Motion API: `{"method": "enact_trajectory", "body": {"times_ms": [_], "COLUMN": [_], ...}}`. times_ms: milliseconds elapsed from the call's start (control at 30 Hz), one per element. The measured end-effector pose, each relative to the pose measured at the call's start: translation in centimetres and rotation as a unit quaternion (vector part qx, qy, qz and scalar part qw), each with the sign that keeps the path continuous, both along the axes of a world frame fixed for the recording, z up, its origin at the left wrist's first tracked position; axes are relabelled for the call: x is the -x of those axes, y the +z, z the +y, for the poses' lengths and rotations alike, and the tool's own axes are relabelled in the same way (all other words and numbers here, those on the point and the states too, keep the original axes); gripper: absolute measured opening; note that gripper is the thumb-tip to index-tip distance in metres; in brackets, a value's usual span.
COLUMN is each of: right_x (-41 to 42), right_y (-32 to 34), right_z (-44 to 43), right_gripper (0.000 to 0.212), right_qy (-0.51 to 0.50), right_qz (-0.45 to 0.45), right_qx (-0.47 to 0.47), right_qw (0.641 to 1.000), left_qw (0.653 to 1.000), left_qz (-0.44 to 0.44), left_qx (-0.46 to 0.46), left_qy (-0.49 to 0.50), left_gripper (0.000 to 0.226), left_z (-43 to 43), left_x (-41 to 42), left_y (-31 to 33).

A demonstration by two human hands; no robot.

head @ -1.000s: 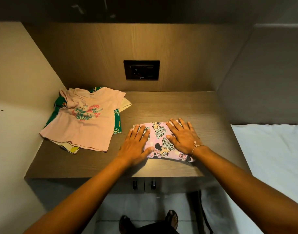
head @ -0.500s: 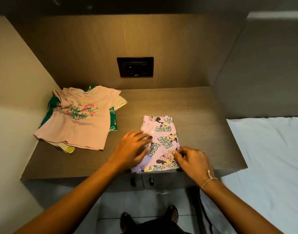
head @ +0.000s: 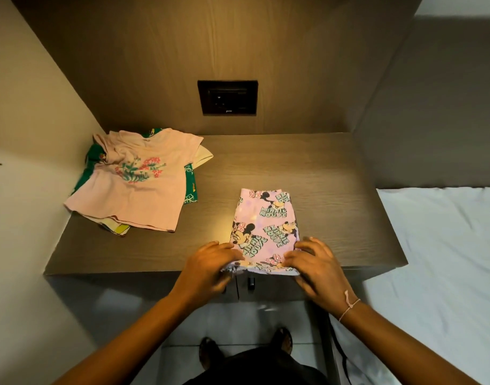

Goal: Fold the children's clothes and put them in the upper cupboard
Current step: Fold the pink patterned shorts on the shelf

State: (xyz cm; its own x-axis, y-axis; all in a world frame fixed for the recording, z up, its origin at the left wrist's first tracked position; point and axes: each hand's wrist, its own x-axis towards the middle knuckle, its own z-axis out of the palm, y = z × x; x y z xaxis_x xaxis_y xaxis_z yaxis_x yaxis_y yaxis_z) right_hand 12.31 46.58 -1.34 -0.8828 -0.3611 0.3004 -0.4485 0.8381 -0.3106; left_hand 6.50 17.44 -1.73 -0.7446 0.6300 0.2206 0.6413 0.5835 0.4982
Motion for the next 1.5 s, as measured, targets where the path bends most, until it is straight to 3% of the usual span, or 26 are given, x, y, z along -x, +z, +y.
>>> {"method": "enact_trajectory", "body": {"times_ms": [133,200,300,400,533,633,700,767,833,1000,1100,1167,1233,1367,1500], "right_x": [0.3,2.0,5.4,8.6,9.5,8.3,7.7,7.2,6.9,7.8,8.9,9.6,9.9,9.6,9.3], "right_y": [3.6,5.3,6.7,6.3,3.9,2.6,2.3,1.5,0.6,1.4,2.7,3.2,3.2,2.9,2.9], "right_z": [-0.7,-0.7,-0.4,-0.6,-1.6,-1.6,-1.4,-1.5,-1.7,-2.4,-2.3,-2.6,-3.6,-5.2,-4.9], "right_gripper": [0.025,0.026,0.022,0.021,0.029,0.043,0.054,0.061,0.062,0.063,0.061,0.062,0.063,0.063,0.038], "right_qy": [-0.08,-0.11,-0.153,-0.211,-0.238,-0.211,-0.128,-0.066,-0.067,-0.131,-0.241,-0.284,-0.299,-0.347,-0.36], "right_qz": [-0.108,-0.107,-0.115,-0.137,-0.174,-0.08,-0.046,-0.102,-0.178,-0.174,-0.209,-0.247,-0.288,-0.333,-0.35], "right_qx": [0.222,0.229,0.146,0.049,-0.014,0.003,-0.03,-0.091,-0.11,-0.069,0.047,0.053,0.049,0.151,0.215], "right_qw": [0.966,0.961,0.971,0.967,0.955,0.974,0.99,0.988,0.976,0.974,0.947,0.925,0.908,0.864,0.838], "left_qw": [0.955,0.927,0.904,0.926,0.956,0.968,0.977,0.98,0.974,0.965,0.974,0.95,0.92,0.899,0.899], "left_qz": [-0.229,-0.292,-0.351,-0.318,-0.147,0.038,0.089,0.059,0.003,0.023,0.031,0.01,-0.085,-0.193,-0.244], "left_qx": [-0.172,-0.21,-0.191,-0.081,0.101,0.115,0.105,0.148,0.208,0.261,0.185,0.146,0.156,0.08,-0.044], "left_qy": [0.081,0.103,0.152,0.186,0.232,0.22,0.165,0.117,0.095,0.012,0.128,0.276,0.349,0.384,0.362], "left_gripper": [0.027,0.023,0.021,0.028,0.056,0.068,0.072,0.073,0.072,0.07,0.072,0.064,0.061,0.05,0.038], "left_z": [0.6,1.3,2.8,4.5,6.0,6.4,6.9,7.3,7.1,6.3,5.9,5.9,6.5,8.0,9.3], "left_x": [1.1,2.8,6.7,10.0,10.2,7.1,4.5,2.7,2.3,6.3,6.1,4.8,3.9,3.8,4.3], "left_y": [4.2,5.9,6.6,5.8,3.9,2.7,1.8,0.6,-0.5,0.2,1.3,1.9,1.8,2.2,2.5]}}
